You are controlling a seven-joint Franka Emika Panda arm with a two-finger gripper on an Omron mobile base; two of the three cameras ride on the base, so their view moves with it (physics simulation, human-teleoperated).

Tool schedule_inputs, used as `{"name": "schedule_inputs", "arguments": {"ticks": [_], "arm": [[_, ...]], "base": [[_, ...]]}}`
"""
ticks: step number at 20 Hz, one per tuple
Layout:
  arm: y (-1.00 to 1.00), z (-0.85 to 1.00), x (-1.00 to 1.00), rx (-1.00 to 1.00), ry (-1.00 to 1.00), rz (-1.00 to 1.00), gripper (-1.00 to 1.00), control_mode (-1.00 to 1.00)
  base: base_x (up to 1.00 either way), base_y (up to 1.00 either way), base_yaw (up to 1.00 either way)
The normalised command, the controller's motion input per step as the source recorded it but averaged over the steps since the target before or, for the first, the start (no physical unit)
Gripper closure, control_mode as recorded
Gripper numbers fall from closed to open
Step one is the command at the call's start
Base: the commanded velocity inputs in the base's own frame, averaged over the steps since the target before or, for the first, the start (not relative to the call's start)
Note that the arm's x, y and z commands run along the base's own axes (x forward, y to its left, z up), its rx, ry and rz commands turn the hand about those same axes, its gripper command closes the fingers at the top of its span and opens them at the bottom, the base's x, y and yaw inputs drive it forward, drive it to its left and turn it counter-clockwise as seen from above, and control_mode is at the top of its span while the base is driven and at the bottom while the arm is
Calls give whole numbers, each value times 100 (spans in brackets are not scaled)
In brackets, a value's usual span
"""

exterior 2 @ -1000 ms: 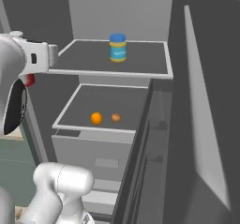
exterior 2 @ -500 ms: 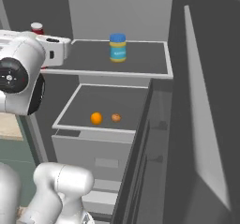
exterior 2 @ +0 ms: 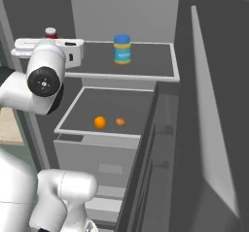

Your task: Place the ketchup and mayonnaise from the counter to the top shelf of the fridge. If the existing items in the fridge are on the top shelf, move them to other shelves.

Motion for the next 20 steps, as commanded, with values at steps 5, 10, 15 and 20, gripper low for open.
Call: {"name": "schedule_inputs", "arguments": {"ticks": [5, 10, 15, 20], "arm": [[1, -1, 9, -11, 0, 0, 100, -100], [0, -2, 9, -15, 0, -2, 100, -100], [0, -1, 8, -10, 2, 0, 100, -100], [4, -17, 6, -1, 8, 0, 100, -100]], "base": [[0, 0, 0], [0, 0, 0], [0, 0, 0], [0, 0, 0]]}}
